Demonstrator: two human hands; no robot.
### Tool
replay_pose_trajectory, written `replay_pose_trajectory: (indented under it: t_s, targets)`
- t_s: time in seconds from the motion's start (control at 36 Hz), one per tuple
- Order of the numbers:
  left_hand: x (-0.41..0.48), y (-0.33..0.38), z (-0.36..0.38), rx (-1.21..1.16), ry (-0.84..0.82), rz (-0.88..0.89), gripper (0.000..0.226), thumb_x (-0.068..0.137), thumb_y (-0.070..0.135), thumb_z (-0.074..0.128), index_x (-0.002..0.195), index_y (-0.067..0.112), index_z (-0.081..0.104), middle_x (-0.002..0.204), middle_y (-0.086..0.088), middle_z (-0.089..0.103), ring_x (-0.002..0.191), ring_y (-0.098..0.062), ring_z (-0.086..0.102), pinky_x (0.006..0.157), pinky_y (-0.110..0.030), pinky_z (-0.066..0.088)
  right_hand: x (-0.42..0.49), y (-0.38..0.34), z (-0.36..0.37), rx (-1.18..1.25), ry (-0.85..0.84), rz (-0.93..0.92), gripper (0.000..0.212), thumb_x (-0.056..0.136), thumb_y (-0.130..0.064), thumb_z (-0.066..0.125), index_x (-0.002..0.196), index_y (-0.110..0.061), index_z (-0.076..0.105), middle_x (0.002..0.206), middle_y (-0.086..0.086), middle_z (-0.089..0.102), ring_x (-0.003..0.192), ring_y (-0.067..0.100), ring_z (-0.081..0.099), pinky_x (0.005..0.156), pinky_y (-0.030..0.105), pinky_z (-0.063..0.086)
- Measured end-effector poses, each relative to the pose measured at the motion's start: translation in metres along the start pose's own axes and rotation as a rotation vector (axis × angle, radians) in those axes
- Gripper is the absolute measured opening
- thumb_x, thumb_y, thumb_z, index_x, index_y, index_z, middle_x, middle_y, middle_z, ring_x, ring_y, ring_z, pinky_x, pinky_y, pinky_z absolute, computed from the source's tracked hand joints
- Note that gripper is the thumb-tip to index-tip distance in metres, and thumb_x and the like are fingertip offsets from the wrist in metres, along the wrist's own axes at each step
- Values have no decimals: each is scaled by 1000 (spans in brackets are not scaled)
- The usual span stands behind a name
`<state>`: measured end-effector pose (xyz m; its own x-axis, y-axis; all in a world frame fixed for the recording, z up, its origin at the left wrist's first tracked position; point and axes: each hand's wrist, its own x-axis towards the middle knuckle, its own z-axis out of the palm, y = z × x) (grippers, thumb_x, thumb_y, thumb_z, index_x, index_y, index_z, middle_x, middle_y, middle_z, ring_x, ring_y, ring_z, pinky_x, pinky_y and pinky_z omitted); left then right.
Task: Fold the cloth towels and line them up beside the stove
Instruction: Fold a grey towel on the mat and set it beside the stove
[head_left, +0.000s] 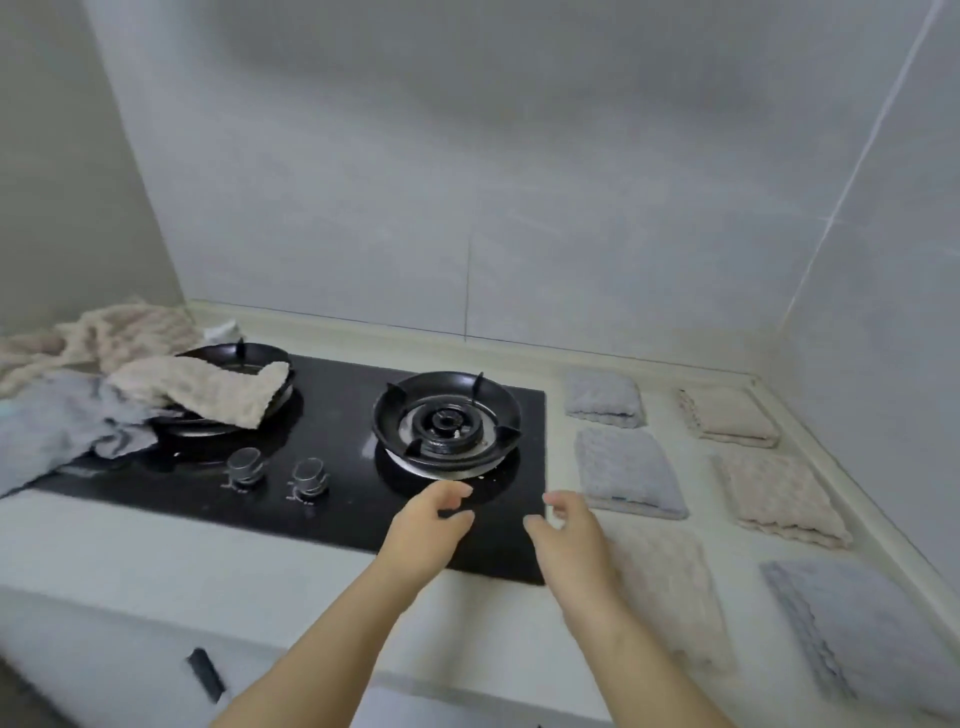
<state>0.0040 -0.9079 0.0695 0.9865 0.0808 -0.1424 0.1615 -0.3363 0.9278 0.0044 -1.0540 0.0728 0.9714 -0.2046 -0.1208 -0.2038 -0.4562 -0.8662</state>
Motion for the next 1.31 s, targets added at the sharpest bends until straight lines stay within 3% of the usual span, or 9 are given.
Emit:
replay_pose_trajectory:
  t_s: [0.11, 0.28, 0.47, 0.58, 0.67, 0.78, 0.86, 1.06, 1.31]
  targets:
    - [-29, -26, -85, -51, 147, -30, 21, 90, 14, 52, 105, 27, 58, 104, 3, 61, 95, -15, 57, 82, -27, 45, -33, -40, 78, 51, -188, -74, 32, 86, -17, 55, 118, -22, 53, 122, 0, 51, 116, 19, 48, 99, 36, 41]
    - [-89, -84, -211, -40, 379, -150, 20, 88, 14, 52, 95, 30, 61, 94, 1, 66, 91, -20, 63, 74, -29, 47, -101, -94, 195, 99, -448, -138, 19, 88, -14, 53, 105, -23, 50, 114, -1, 53, 106, 16, 51, 92, 29, 42]
    - [-156, -138, -326, -54, 544, -224, 20, 90, 13, 48, 99, 28, 59, 97, 2, 64, 93, -22, 63, 69, -24, 47, -181, -139, 307, 131, -648, -178, 17, 90, -11, 51, 104, -20, 51, 102, -5, 53, 86, 6, 50, 66, 13, 38]
    - [-183, -162, -369, -76, 617, -267, 17, 89, 15, 52, 95, 29, 61, 94, 2, 66, 90, -16, 63, 78, -29, 50, -212, -154, 353, 87, -746, -179, 16, 91, -13, 49, 106, -19, 51, 106, -3, 53, 94, 10, 50, 69, 20, 38]
    - [-191, -179, -396, -117, 676, -285, 19, 88, 13, 52, 88, 30, 60, 92, 1, 67, 85, -14, 63, 69, -25, 47, -224, -165, 384, 57, -787, -192, 15, 92, -12, 48, 105, -19, 51, 105, -3, 52, 95, 11, 49, 65, 17, 38]
    - [-183, -194, -424, -179, 711, -298, 20, 88, 8, 49, 86, 25, 60, 84, 4, 63, 75, -11, 58, 59, -19, 42, -225, -178, 420, 28, -825, -218, 14, 92, -12, 48, 104, -18, 51, 102, -5, 51, 94, 10, 49, 65, 16, 38]
    - [-163, -204, -440, -152, 647, -323, 17, 89, 9, 48, 98, 17, 60, 86, 0, 61, 77, -14, 56, 61, -20, 42, -215, -186, 447, 3, -822, -210, 15, 92, -11, 48, 105, -17, 51, 107, -1, 52, 96, 13, 49, 64, 14, 37]
    - [-98, -214, -495, -112, 610, -327, 15, 88, 11, 48, 93, 20, 59, 83, 1, 60, 75, -14, 60, 64, -21, 44, -167, -216, 513, -30, -743, -224, 16, 91, -10, 47, 105, -16, 51, 100, -1, 52, 84, 12, 48, 60, 18, 37]
    - [-27, -248, -574, -132, 555, -372, 16, 89, 12, 48, 92, 23, 59, 83, 1, 61, 78, -15, 60, 65, -22, 44, -102, -249, 594, -267, -554, -306, 38, 90, -12, 50, 127, -10, 50, 135, 10, 44, 124, 25, 41, 103, 32, 35]
